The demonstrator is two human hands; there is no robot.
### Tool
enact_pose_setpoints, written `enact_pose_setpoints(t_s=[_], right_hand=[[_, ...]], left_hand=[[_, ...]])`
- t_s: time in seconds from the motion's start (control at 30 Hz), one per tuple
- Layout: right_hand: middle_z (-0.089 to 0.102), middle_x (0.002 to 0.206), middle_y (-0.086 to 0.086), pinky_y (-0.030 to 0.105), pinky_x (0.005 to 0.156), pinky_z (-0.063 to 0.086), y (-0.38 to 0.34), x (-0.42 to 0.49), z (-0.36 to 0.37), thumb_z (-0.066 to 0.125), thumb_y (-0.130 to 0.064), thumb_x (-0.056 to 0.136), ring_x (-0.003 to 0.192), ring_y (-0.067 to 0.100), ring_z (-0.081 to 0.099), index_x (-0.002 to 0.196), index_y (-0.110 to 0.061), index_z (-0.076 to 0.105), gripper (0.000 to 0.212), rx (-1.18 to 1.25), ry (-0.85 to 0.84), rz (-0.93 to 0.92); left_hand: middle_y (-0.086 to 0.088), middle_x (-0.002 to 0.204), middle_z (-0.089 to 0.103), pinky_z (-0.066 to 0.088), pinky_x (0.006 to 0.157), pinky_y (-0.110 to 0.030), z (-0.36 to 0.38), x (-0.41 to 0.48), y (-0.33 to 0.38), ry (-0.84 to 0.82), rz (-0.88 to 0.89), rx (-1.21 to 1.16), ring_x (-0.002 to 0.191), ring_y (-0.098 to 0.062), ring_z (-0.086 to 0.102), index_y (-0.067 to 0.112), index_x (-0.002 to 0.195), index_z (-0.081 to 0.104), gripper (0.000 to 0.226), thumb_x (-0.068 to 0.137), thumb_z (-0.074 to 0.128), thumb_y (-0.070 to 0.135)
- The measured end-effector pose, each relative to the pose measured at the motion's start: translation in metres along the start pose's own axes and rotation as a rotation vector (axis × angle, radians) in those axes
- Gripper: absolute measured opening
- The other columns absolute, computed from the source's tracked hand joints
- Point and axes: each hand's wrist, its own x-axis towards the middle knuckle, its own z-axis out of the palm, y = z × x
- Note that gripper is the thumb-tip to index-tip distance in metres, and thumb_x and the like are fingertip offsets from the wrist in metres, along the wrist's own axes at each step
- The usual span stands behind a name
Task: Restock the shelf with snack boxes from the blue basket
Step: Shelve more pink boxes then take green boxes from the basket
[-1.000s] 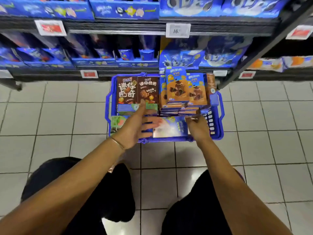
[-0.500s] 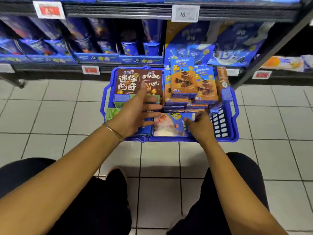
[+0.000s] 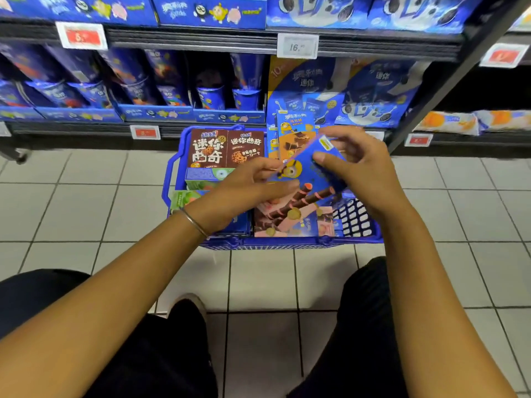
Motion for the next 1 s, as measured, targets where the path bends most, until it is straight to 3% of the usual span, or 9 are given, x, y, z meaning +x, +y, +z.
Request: enact_pose_setpoints(t_s=[0.17, 0.3, 0.4, 0.5, 0.6, 0.7, 0.8, 0.9, 1.0], right_hand=[[0.074, 0.108, 0.005, 0.038, 0.088, 0.059, -0.042, 0.015, 0.019, 0.080, -0.015, 0.084, 0.100, 0.017, 0.071, 0.115, -0.011, 0.072, 0.033, -0.045, -0.119, -0.106], [0.076, 0.098, 0.002, 0.035, 0.080, 0.061, -0.040, 0.019, 0.026, 0.080, -0.022, 0.084, 0.091, 0.018, 0.074, 0.113, -0.014, 0.070, 0.032, -0.009, -0.114, -0.074], [0.074, 0.092, -0.006, 0.035, 0.078, 0.059, -0.025, 0.018, 0.031, 0.066, -0.049, 0.090, 0.089, 0.015, 0.073, 0.111, -0.019, 0.069, 0.037, 0.197, -0.026, 0.064], [0.069, 0.069, -0.006, 0.026, 0.057, 0.054, 0.007, 0.020, 0.027, 0.045, -0.057, 0.099, 0.063, 0.011, 0.067, 0.092, -0.016, 0.065, 0.046, 0.457, 0.181, 0.315], [0.072, 0.079, 0.004, 0.032, 0.061, 0.054, 0.062, 0.007, 0.030, 0.053, -0.039, 0.098, 0.072, 0.019, 0.068, 0.086, -0.016, 0.066, 0.029, 0.163, 0.276, 0.515], [0.067, 0.091, 0.009, 0.042, 0.075, 0.050, 0.115, -0.008, 0.045, 0.065, -0.032, 0.094, 0.087, 0.028, 0.063, 0.090, -0.010, 0.061, 0.023, -0.230, 0.025, 0.574], [0.061, 0.105, 0.012, 0.038, 0.077, 0.048, 0.138, -0.009, 0.060, 0.068, -0.044, 0.089, 0.097, 0.032, 0.060, 0.106, -0.005, 0.058, 0.044, -0.550, -0.124, 0.603], [0.057, 0.115, 0.015, 0.047, 0.092, 0.052, 0.144, -0.001, 0.068, 0.073, -0.048, 0.083, 0.106, 0.032, 0.058, 0.110, -0.005, 0.054, 0.055, -0.568, -0.093, 0.629], [0.055, 0.122, 0.019, 0.048, 0.092, 0.052, 0.143, 0.002, 0.069, 0.084, -0.036, 0.076, 0.109, 0.035, 0.057, 0.115, -0.003, 0.049, 0.063, -0.442, 0.000, 0.618]], left_hand=[[0.000, 0.123, 0.078, 0.058, 0.101, -0.042, -0.005, -0.010, -0.001, -0.081, 0.136, 0.012, 0.115, -0.021, 0.074, 0.016, 0.128, 0.071, 0.031, 0.097, 0.075, 0.023], [-0.004, 0.122, 0.078, 0.060, 0.098, -0.051, -0.012, -0.009, 0.003, -0.070, 0.136, -0.034, 0.114, -0.030, 0.075, 0.018, 0.126, 0.071, 0.027, 0.099, 0.074, 0.023], [-0.003, 0.122, 0.078, 0.064, 0.090, -0.043, -0.019, -0.008, 0.003, -0.102, 0.115, -0.048, 0.111, -0.030, 0.076, 0.028, 0.121, 0.074, 0.023, 0.098, 0.075, 0.027], [-0.008, 0.121, 0.078, 0.052, 0.103, -0.067, -0.024, -0.006, 0.002, -0.079, 0.056, -0.115, 0.118, -0.049, 0.067, 0.024, 0.120, 0.076, 0.023, 0.097, 0.075, 0.030], [-0.012, 0.118, 0.079, 0.049, 0.104, -0.070, -0.030, -0.003, 0.002, -0.009, 0.000, -0.180, 0.116, -0.047, 0.070, 0.018, 0.119, 0.076, 0.024, 0.098, 0.073, 0.027], [-0.016, 0.117, 0.078, 0.050, 0.105, -0.069, -0.033, -0.003, 0.001, 0.065, -0.040, -0.246, 0.112, -0.044, 0.072, 0.007, 0.124, 0.074, 0.028, 0.099, 0.071, 0.019], [-0.015, 0.114, 0.079, 0.057, 0.100, -0.061, -0.033, -0.004, 0.003, 0.101, -0.042, -0.270, 0.100, -0.033, 0.077, 0.004, 0.124, 0.073, 0.031, 0.098, 0.073, 0.020], [-0.013, 0.114, 0.080, 0.062, 0.094, -0.056, -0.035, -0.003, 0.004, 0.109, -0.023, -0.257, 0.103, -0.035, 0.078, 0.008, 0.125, 0.071, 0.032, 0.097, 0.075, 0.022], [-0.012, 0.113, 0.080, 0.063, 0.090, -0.052, -0.036, 0.001, 0.002, 0.128, -0.004, -0.251, 0.099, -0.033, 0.078, 0.014, 0.119, 0.073, 0.025, 0.096, 0.076, 0.022]])
